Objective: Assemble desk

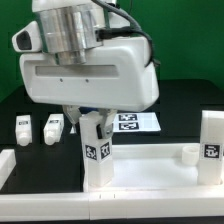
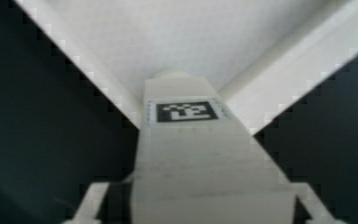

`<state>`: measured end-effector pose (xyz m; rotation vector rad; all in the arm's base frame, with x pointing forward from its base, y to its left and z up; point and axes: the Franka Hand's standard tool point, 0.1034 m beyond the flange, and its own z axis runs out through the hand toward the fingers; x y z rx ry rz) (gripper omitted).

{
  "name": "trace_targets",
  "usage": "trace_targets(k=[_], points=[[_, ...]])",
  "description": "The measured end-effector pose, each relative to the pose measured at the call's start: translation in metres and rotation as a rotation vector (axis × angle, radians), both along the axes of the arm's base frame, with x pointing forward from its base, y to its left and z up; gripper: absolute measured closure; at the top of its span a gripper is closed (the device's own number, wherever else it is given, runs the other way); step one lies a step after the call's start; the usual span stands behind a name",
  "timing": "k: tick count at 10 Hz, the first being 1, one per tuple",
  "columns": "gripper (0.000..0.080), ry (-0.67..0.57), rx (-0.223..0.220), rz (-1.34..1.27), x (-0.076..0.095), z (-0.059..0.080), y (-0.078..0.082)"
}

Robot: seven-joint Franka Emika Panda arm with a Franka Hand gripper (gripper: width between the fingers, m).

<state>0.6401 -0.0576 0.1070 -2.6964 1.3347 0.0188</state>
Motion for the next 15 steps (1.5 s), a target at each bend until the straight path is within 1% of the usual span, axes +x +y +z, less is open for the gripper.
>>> trace_targets(k=[1, 2, 6, 7, 8, 9, 10, 11, 12, 13, 14, 15], points=[[0.0506, 0.012, 0.018, -0.199, -0.003, -0.004, 0.004], [0.0507, 0.02, 0.038, -0.327, -0.005, -0.004, 0.007], [0.0506, 0.05, 0.067, -0.563, -0.005, -0.003, 0.008], [0.0506, 0.03, 0.095, -0.682, -0.005, -0.004, 0.005], [0.0506, 0.013, 0.097, -0.701, -0.008, -0.004, 0.005], [0.0506, 0.014, 0.098, -0.689, -0.007, -0.004, 0.006], [0.0409, 0.014, 0.098, -0.682, -0.007, -0.004, 0.006], [0.0409, 0.021, 0.092, -0.565, -0.008, -0.003, 0.008], [0.0233, 0.025, 0.083, -0.395, -0.007, 0.0, 0.01], [0.0175, 0.047, 0.083, -0.286, -0.007, 0.003, 0.016], [0.0155, 0.051, 0.089, -0.283, -0.006, 0.004, 0.02], [0.0155, 0.05, 0.089, -0.286, -0.006, 0.003, 0.019]])
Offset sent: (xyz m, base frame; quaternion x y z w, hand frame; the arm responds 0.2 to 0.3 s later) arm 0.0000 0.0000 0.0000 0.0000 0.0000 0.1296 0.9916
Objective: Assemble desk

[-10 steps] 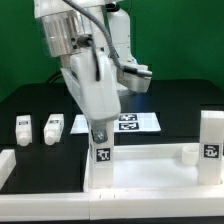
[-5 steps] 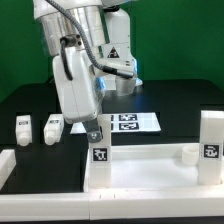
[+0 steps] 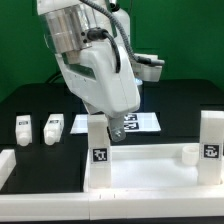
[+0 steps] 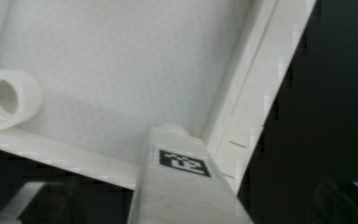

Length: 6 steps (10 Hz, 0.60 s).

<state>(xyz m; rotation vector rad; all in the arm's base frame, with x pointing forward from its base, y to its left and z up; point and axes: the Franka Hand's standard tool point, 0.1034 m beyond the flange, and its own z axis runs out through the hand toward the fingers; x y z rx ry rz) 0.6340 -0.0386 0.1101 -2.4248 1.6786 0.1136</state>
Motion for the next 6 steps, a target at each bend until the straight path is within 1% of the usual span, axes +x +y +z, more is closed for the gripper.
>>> trace_targets(k=[3, 5, 6], points=[[0.015, -0.003, -0.006, 0.03, -0.0002, 0.0001, -0.0004], [0.015, -0.027, -0.073, 0.342, 0.0025, 0.0048, -0.0049], [0.015, -0.018, -0.078, 0.348, 0.0041, 0.0061, 0.0001]])
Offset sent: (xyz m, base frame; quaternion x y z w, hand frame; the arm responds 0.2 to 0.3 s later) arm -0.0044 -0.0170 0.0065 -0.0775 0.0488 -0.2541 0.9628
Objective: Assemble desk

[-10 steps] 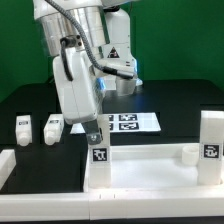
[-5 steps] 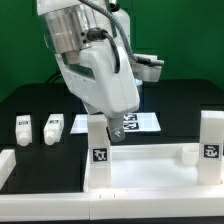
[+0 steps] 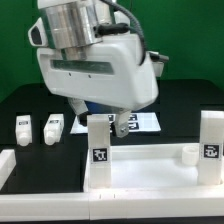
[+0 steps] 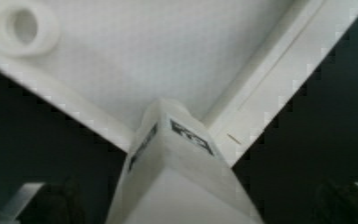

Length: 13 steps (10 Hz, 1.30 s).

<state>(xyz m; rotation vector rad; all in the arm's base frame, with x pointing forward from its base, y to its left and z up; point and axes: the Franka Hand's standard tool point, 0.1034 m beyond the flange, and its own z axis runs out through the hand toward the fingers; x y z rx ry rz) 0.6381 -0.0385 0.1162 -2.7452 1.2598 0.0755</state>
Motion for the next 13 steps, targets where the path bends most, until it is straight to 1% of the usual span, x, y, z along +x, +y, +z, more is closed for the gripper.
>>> trace_targets(k=[1, 3, 4, 5, 6, 7, 8, 9, 10, 11, 12, 13], points=[[0.015, -0.002, 0.005, -0.028, 0.0, 0.0, 0.001], [0.015, -0.005, 0.004, 0.004, 0.0, -0.001, 0.0], [0.015, -0.015, -0.018, 0.099, 0.0, -0.001, -0.002], [0.015, -0.044, -0.057, 0.26, 0.002, -0.001, -0.005], [0.015, -0.076, -0.079, 0.449, 0.004, -0.002, -0.008], [0.015, -0.103, -0.113, 0.623, 0.005, -0.003, -0.008], [0.015, -0.12, -0.131, 0.754, 0.004, -0.005, -0.004], [0.015, -0.127, -0.13, 0.867, 0.003, -0.006, -0.01], [0.015, -0.13, -0.133, 0.896, 0.003, -0.005, -0.017], [0.0177, -0.129, -0.132, 0.881, 0.003, -0.006, -0.015], [0.0177, -0.128, -0.131, 0.869, 0.003, -0.006, -0.015], [0.035, -0.127, -0.131, 0.869, 0.003, -0.006, -0.015]])
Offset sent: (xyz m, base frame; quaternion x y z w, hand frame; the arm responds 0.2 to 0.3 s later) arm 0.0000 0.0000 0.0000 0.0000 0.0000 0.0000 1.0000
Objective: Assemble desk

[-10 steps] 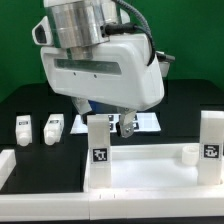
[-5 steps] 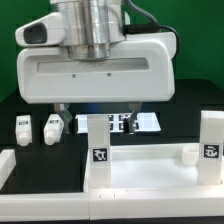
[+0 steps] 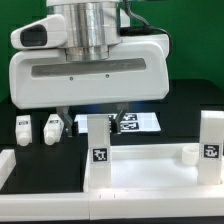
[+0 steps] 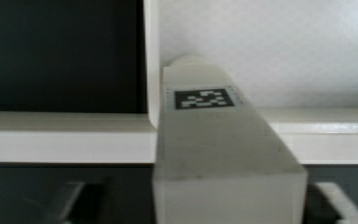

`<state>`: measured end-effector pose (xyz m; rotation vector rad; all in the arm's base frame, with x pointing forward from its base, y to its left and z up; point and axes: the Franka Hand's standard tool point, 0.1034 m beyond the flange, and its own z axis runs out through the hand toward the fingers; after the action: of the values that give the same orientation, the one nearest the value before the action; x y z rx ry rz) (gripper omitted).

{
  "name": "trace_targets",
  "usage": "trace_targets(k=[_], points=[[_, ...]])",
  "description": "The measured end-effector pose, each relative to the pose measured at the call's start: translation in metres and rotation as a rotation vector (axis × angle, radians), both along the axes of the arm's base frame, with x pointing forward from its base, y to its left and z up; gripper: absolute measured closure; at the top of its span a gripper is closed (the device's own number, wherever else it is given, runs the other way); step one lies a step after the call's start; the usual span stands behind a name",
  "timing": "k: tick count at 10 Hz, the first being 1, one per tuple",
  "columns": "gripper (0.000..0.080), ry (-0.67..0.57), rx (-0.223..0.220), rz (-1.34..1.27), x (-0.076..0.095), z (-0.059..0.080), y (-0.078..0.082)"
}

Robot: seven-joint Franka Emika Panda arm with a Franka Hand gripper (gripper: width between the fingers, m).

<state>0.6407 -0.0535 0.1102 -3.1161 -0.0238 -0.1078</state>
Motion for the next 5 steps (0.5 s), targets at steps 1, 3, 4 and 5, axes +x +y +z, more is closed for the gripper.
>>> trace_targets(k=[1, 3, 4, 5], points=[[0.0516, 0.0, 0.0, -0.002, -0.0001, -0.0002, 0.0003], [0.0514, -0.003, 0.014, -0.239, 0.0008, -0.0009, 0.0027], [0.0514, -0.007, 0.02, -0.402, 0.0006, -0.0012, 0.0019], [0.0514, -0.005, 0.03, -0.61, -0.0009, -0.0012, 0.0015]])
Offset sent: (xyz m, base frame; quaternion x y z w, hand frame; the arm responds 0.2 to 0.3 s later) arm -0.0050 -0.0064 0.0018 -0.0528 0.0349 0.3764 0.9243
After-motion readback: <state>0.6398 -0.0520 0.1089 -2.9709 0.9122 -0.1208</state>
